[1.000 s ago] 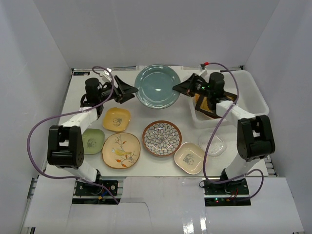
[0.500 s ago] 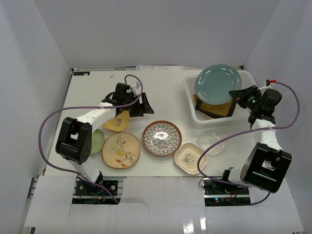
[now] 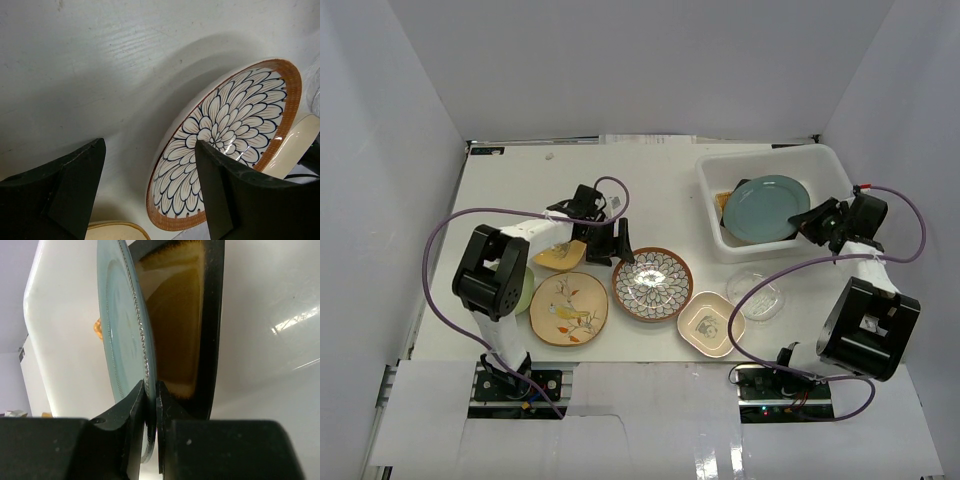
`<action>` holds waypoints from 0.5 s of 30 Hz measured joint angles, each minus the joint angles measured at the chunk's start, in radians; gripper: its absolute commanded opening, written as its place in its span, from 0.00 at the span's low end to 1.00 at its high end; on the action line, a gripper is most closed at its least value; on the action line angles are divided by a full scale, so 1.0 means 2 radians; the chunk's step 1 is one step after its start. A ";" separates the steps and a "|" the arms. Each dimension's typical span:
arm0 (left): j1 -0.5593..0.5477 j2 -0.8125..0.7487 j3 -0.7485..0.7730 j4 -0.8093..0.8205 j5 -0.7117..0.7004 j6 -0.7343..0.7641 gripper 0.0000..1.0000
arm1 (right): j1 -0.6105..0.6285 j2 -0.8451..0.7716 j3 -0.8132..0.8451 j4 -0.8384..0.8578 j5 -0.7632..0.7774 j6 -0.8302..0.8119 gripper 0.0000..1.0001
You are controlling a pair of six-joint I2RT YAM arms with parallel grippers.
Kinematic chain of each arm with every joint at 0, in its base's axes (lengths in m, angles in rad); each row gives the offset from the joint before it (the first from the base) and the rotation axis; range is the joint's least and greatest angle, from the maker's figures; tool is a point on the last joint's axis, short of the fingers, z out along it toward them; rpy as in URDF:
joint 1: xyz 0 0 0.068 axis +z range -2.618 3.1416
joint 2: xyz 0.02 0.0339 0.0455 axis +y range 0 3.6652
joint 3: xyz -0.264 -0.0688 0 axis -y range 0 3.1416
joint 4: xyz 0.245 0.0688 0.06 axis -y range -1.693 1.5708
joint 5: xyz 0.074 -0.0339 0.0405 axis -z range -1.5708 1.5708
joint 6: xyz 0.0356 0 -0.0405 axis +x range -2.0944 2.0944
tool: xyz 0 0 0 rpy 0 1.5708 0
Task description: Place the plates into the plastic bin on the countertop
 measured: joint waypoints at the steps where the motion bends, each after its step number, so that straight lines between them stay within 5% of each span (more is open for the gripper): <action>1: -0.002 0.002 0.000 -0.003 0.000 0.003 0.80 | 0.000 0.003 0.004 -0.001 0.003 -0.005 0.26; 4: -0.006 0.004 0.002 -0.008 0.000 0.008 0.75 | 0.004 0.011 0.017 -0.001 0.011 -0.012 0.59; 6: -0.007 0.004 0.002 -0.010 0.000 0.012 0.71 | 0.007 0.011 0.027 0.004 0.018 -0.020 0.90; 7: -0.008 0.005 0.002 -0.010 0.001 0.012 0.69 | 0.010 0.011 0.033 0.009 0.024 -0.027 0.95; 14: -0.010 0.005 0.002 -0.011 0.012 0.014 0.56 | 0.015 0.010 0.047 -0.006 0.097 -0.051 0.90; 15: -0.011 0.005 0.002 -0.011 0.014 0.013 0.46 | 0.016 0.009 0.049 -0.010 0.107 -0.052 0.90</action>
